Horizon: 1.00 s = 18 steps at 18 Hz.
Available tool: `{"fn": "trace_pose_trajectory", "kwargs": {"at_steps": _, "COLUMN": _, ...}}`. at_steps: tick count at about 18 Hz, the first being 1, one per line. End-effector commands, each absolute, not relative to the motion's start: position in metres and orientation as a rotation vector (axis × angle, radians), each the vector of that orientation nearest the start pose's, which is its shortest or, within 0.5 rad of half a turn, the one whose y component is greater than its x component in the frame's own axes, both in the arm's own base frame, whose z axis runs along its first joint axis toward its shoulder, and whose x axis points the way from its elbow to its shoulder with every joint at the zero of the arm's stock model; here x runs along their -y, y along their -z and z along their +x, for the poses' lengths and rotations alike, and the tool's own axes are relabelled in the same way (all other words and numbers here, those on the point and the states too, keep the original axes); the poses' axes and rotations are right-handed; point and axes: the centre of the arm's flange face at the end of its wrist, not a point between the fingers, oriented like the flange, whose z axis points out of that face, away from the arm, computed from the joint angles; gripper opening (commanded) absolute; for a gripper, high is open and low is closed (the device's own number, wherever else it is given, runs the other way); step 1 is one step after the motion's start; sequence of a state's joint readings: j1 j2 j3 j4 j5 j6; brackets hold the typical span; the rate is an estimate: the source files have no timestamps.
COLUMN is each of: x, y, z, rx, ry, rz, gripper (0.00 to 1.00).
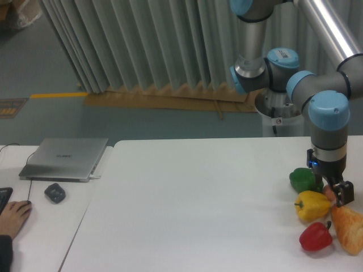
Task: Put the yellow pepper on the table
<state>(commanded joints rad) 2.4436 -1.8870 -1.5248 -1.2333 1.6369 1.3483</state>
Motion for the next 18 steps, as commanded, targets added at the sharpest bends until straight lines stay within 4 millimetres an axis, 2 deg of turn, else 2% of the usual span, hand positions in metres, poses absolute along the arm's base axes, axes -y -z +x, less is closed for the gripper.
{"fn": "trace_pose_trajectory", "kwargs": {"at_steps": 2, "x": -0.489, "y": -0.390, "z": -0.390, "rx": -0.726, "ry": -0.173, "rz": -3.054, "gripper": 1.00}}
{"fn": "trace_pose_trajectory", "kwargs": {"at_steps": 6, "x": -0.485, "y": -0.405, "z": -0.384, "rx": -0.735, "ry": -0.163, "rz": -3.059, "gripper": 1.00}}
{"fn": "trace_pose_trajectory", "kwargs": {"at_steps": 7, "x": -0.480, "y": -0.426, "z": -0.373, "rx": -0.745, "ry": -0.138, "rz": -3.066, "gripper": 1.00}}
{"fn": "trace_pose_trajectory", "kwargs": {"at_steps": 8, "x": -0.482, "y": -0.435, "z": -0.363, "rx": -0.774, "ry": -0.080, "rz": -3.076, "gripper": 1.00}}
{"fn": "trace_pose_trajectory", "kwargs": {"at_steps": 9, "x": -0.493, "y": -0.443, "z": -0.343, "rx": -0.864, "ry": -0.034, "rz": -3.070, "gripper": 1.00}}
{"fn": "trace_pose_trajectory", "kwargs": {"at_steps": 12, "x": -0.507, "y": -0.459, "z": -0.292, "rx": -0.985, "ry": 0.049, "rz": -3.027, "gripper": 1.00}}
{"fn": "trace_pose_trajectory", "kwargs": {"at_steps": 15, "x": -0.502, "y": -0.463, "z": -0.276, "rx": -1.007, "ry": 0.127, "rz": -3.032, "gripper": 1.00}}
{"fn": "trace_pose_trajectory", "kwargs": {"at_steps": 18, "x": -0.497, "y": -0.466, "z": -0.272, "rx": -1.012, "ry": 0.151, "rz": -3.038, "gripper": 1.00}}
